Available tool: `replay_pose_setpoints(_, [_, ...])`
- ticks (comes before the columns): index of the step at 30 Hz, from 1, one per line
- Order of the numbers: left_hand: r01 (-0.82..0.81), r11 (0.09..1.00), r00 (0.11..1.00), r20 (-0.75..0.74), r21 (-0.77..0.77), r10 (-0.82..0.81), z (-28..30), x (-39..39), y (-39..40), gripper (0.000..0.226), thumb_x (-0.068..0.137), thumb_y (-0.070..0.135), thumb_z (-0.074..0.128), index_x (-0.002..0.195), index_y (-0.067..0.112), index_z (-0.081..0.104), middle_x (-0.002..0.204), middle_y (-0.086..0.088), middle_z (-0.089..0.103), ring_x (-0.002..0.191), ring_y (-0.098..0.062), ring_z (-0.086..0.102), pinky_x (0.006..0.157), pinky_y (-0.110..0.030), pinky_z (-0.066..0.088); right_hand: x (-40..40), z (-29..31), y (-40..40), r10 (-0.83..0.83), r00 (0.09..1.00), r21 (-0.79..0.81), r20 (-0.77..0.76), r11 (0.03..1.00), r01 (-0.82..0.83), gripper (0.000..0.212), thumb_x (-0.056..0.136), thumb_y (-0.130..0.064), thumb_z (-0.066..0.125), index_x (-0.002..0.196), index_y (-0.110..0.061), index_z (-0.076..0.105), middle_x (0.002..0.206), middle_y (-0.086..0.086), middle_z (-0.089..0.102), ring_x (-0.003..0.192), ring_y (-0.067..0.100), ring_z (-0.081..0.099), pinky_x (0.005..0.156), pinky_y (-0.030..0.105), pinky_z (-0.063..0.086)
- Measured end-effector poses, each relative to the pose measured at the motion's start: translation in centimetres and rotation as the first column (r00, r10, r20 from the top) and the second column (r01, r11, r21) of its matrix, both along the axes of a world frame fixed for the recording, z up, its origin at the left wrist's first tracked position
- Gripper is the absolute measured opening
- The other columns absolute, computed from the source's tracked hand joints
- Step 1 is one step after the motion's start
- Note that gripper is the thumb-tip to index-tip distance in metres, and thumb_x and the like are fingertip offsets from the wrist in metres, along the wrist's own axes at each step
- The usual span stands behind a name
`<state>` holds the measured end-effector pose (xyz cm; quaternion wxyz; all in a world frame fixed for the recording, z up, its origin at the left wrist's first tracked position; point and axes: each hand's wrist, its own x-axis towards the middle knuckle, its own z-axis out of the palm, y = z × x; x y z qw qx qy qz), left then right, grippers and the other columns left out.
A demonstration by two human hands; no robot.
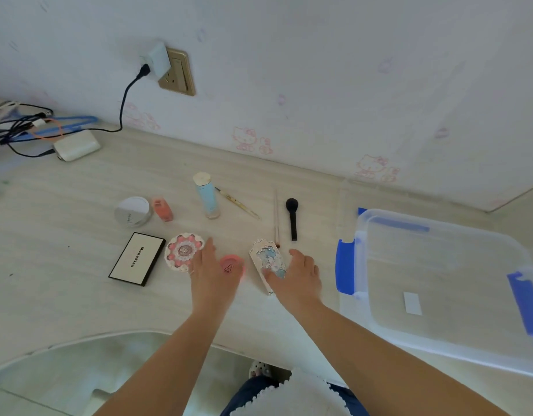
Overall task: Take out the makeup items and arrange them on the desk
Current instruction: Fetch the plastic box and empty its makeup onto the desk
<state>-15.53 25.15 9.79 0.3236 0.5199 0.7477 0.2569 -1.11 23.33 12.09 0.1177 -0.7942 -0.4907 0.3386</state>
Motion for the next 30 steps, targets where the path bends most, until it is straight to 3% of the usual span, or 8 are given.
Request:
replay_pose_setpoints(2, [-0.01,0.988,0.996,0.091,0.157,-0.004,2.4,1.2,0.6,0.063,0.086,0.024,0.063,0.142,0.014,0.034,0.135,-0.003,0.045,0.127,-0.02,0.039,0.098,-0.026,0.032,-0.1,1.8,0.4,-0.077,0.969,0.12,-0.233,0.987,0.107,0.068,0.085,-0.041,0.06,0.143,-0.021,0.03,0.142,0.0,0.034,0.132,0.017,0.033,0.106,0.03,0.032])
replay_pose_setpoints(5, [0.044,0.952,0.981,0.165,0.304,-0.098,5.5,3.3,2.3,0.041,0.088,0.022,0.06,0.128,0.019,0.049,0.121,0.002,0.054,0.11,-0.011,0.05,0.091,-0.028,0.044,0.2,4.9,0.9,-0.052,0.896,0.256,-0.441,0.95,0.181,0.058,0.088,-0.032,0.06,0.14,-0.024,0.035,0.14,-0.005,0.036,0.128,0.008,0.037,0.1,0.021,0.031])
replay_pose_setpoints(8, [0.089,0.931,0.959,0.224,0.355,-0.176,8.1,5.7,3.9,0.028,0.089,0.023,0.06,0.117,0.022,0.057,0.113,0.007,0.058,0.101,-0.004,0.055,0.077,-0.013,0.042,2.1,8.0,1.4,0.018,0.882,0.364,-0.471,0.914,0.176,0.049,0.088,-0.028,0.06,0.133,-0.028,0.042,0.132,-0.011,0.04,0.12,0.001,0.042,0.103,0.024,0.038])
replay_pose_setpoints(14, [0.153,0.904,0.937,0.232,0.4,-0.261,10.4,11.3,6.7,0.022,0.089,0.022,0.059,0.111,0.024,0.058,0.109,0.009,0.06,0.099,-0.004,0.057,0.073,-0.014,0.042,11.8,12.8,2.8,0.069,0.928,0.469,-0.367,0.875,0.12,0.028,0.089,-0.027,0.06,0.112,-0.037,0.05,0.118,-0.017,0.044,0.106,-0.009,0.046,0.084,0.012,0.039])
replay_pose_setpoints(17, [0.228,0.918,0.922,0.231,0.325,-0.311,10.6,14.1,8.1,0.018,0.089,0.022,0.059,0.108,0.023,0.059,0.107,0.008,0.062,0.095,-0.005,0.059,0.073,-0.013,0.04,17.7,13.2,3.6,-0.006,0.957,0.431,-0.291,0.892,0.137,0.029,0.09,-0.025,0.059,0.118,-0.029,0.054,0.12,-0.011,0.046,0.109,0.001,0.047,0.09,0.019,0.038])
replay_pose_setpoints(21, [0.344,0.933,0.912,0.198,0.11,-0.359,9.6,18.1,11.1,0.026,0.087,0.023,0.062,0.112,0.016,0.06,0.103,0.003,0.063,0.1,-0.018,0.062,0.08,-0.023,0.04,26.0,12.2,4.8,-0.131,0.969,0.3,-0.212,0.934,0.192,0.035,0.09,-0.03,0.058,0.124,-0.023,0.054,0.133,0.001,0.05,0.12,0.012,0.049,0.092,0.023,0.036])
replay_pose_setpoints(24, [0.432,0.896,0.889,0.22,-0.105,-0.402,8.9,20.8,13.4,0.039,0.088,0.028,0.062,0.124,0.014,0.055,0.118,-0.003,0.061,0.106,-0.019,0.057,0.086,-0.03,0.046,31.5,10.4,5.8,-0.186,0.973,0.147,-0.135,0.968,0.206,0.042,0.091,-0.035,0.055,0.131,-0.021,0.05,0.14,0.003,0.047,0.124,0.019,0.049,0.093,0.026,0.037])
replay_pose_setpoints(30, [0.38,0.838,0.915,0.288,-0.391,-0.281,6.3,24.0,16.6,0.055,0.088,0.014,0.061,0.139,0.016,0.041,0.127,-0.008,0.054,0.114,-0.019,0.049,0.093,-0.035,0.044,38.9,5.2,7.8,-0.22,0.972,-0.182,-0.083,0.962,0.202,0.064,0.089,-0.043,0.058,0.141,-0.011,0.04,0.149,0.008,0.037,0.132,0.025,0.042,0.108,0.033,0.035])
